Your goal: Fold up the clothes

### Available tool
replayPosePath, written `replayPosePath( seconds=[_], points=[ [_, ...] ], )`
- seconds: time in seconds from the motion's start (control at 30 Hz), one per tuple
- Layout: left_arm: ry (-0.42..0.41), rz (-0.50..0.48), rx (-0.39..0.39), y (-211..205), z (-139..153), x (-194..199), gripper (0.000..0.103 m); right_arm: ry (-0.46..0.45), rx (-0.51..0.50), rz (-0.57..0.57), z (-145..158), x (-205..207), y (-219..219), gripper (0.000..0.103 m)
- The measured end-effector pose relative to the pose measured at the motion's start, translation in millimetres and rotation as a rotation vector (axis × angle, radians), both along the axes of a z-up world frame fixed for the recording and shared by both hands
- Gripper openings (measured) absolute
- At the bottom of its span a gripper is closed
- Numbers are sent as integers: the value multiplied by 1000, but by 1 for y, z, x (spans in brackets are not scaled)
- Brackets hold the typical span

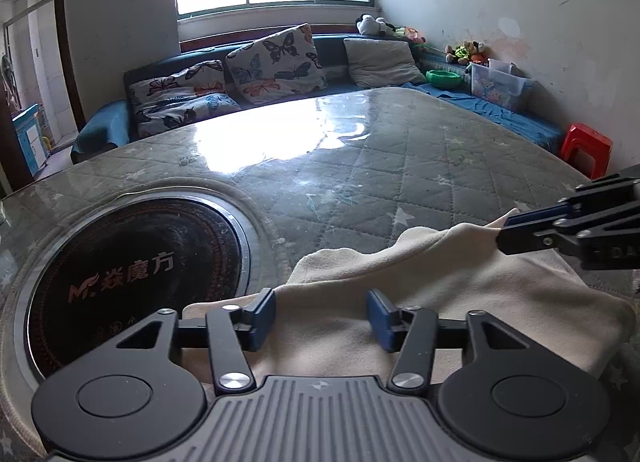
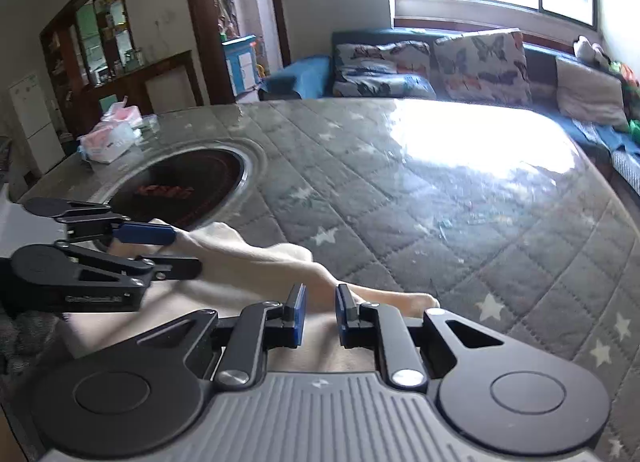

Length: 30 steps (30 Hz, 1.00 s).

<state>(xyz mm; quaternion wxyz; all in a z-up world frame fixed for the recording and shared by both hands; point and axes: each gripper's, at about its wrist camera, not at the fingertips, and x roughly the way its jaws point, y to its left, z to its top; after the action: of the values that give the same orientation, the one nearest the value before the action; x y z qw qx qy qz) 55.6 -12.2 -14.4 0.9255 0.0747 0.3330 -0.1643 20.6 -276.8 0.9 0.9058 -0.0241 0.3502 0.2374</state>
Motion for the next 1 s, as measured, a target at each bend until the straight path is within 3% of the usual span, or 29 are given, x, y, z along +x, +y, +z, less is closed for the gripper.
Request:
replayPosePath(
  seconds=[0.17, 0.4, 0.6, 1.0],
  points=[
    [-12, 12, 3, 0, 5, -14, 68, -6, -2, 25, 6, -20, -1, 15],
    [-24, 14, 18, -3, 9, -32, 73, 16, -23, 9, -6, -32, -6, 16],
    [-41, 31, 15, -2, 15, -51, 81, -15, -16, 10, 5, -45, -10, 17],
    [-72, 32, 44, -1, 8, -93, 82, -67, -55, 106, 9, -93, 6, 18]
  ],
)
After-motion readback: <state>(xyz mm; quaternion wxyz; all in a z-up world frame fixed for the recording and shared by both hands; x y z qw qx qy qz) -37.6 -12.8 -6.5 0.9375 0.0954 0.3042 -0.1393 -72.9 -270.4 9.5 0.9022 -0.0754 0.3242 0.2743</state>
